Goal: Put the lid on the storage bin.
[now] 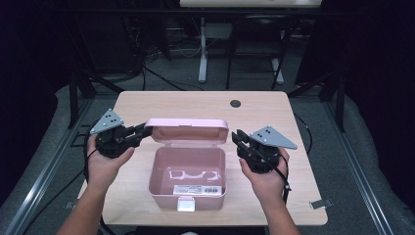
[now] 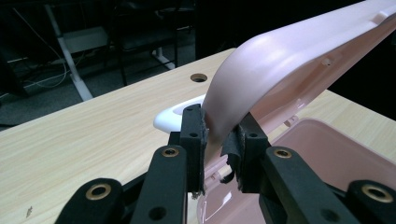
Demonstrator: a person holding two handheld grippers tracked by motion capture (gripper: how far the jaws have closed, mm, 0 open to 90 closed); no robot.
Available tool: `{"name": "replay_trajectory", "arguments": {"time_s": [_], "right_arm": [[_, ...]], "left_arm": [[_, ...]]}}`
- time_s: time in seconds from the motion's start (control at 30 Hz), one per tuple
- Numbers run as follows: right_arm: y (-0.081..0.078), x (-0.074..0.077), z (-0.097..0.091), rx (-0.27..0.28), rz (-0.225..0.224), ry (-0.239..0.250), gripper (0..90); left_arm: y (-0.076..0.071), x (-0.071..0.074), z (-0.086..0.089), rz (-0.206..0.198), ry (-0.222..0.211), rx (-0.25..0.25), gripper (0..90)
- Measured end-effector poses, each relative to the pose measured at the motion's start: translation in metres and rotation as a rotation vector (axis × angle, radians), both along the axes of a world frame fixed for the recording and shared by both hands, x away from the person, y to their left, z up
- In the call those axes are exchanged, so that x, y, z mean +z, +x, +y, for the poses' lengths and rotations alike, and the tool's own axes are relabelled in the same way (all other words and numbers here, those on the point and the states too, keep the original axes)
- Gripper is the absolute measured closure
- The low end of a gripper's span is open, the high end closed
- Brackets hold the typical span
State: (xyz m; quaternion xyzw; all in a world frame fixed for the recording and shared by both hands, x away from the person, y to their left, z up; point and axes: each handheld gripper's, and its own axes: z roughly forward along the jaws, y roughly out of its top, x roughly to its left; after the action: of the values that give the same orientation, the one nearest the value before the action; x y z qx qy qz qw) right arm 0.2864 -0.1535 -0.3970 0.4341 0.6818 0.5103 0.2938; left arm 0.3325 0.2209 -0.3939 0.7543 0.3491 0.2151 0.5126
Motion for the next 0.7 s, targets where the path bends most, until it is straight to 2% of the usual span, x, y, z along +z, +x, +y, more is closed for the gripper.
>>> {"name": "replay_trajectory", "arguments": {"time_s": [0.13,0.33,0.4,0.57,0.7], "right_arm": [[0.004,-0.001,-0.004,-0.001,0.017,0.019,76.6],[0.005,0.002,-0.005,0.017,0.012,0.048,74.7],[0.007,0.003,-0.004,0.025,0.012,0.052,74.6],[0.009,0.005,-0.002,0.046,0.013,0.053,74.2],[0.01,0.006,0.001,0.055,0.017,0.046,73.4]], "left_arm": [[-0.002,0.0,0.0,0.004,0.003,0.002,76.4],[-0.005,-0.001,0.002,0.026,0.0,-0.007,75.7],[-0.007,-0.002,0.002,0.027,-0.011,-0.007,75.4],[-0.012,-0.002,0.002,0.033,-0.001,-0.008,74.6],[-0.015,-0.001,0.003,0.035,-0.009,-0.014,73.6]]}}
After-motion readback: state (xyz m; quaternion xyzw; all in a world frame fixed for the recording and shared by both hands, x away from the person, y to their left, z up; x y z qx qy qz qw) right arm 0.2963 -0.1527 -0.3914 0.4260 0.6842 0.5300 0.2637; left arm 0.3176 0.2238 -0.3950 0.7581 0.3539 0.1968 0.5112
